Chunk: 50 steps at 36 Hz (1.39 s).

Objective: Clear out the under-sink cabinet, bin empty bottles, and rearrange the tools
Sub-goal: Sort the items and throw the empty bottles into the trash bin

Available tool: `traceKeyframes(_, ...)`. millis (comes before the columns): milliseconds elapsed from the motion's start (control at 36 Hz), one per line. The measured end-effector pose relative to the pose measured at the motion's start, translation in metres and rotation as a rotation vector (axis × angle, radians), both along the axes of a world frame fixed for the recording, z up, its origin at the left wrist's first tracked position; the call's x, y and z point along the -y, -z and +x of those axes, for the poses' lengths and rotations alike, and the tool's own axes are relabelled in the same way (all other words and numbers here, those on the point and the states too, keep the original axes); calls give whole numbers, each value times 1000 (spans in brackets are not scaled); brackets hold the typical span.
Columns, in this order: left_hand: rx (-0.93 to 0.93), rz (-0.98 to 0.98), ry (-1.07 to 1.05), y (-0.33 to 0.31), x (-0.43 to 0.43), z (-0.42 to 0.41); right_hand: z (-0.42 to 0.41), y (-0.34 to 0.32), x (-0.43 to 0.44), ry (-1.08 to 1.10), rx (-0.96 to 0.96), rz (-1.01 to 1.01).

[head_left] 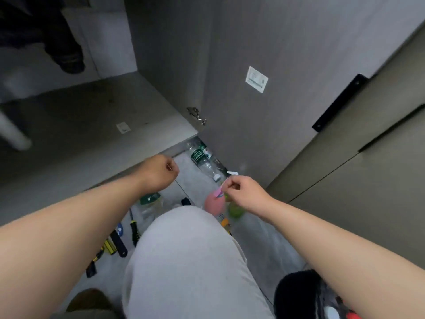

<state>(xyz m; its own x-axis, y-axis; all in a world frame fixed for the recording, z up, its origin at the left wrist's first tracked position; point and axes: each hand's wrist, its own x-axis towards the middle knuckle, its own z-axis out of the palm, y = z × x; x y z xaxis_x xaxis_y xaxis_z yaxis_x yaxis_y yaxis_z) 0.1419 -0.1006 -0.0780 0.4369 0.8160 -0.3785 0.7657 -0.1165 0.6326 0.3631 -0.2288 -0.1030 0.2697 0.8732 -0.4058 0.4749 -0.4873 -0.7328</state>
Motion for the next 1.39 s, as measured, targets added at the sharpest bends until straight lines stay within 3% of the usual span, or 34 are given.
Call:
traceKeyframes(111,183,-201,-239,51,-20,-12,-12,45,-70,-85,6,-91)
traceKeyframes(278,419,-445,-522,116,-40,-21,-14,129,-159,-203,264,-279)
traceKeyframes(444,569,-631,-712,161,-54,-24,-1,190,-214,23,483,-370)
traceKeyframes(639,655,-737,-763,199,-52,-24,1,232,-241,71,516,-549)
traceKeyframes(722,646,-784,-762,208,-52,-18,-15,234,-235,106,392,-539)
traceKeyframes(889,624,-744,-693,211,-55,-7,-61,202,-198,286,-181,-513)
traceKeyframes(1056,755,-773,-723,201,-62,-1,-73,156,-168,-101,-443,-567)
traceKeyframes(1167,746,-709,-743,200,-63,-3,-50,140,-180,-382,-353,-617)
traceKeyframes(1250,711,-638,-773,203,-65,-5,-30,146,-198,-249,-222,-490)
traceKeyframes(1306,734,-642,-801,207,-66,-6,-18,160,-212,-135,-37,-399)
traceKeyframes(1389,767,-657,-818,212,-65,-7,-5,181,-231,-145,290,-398)
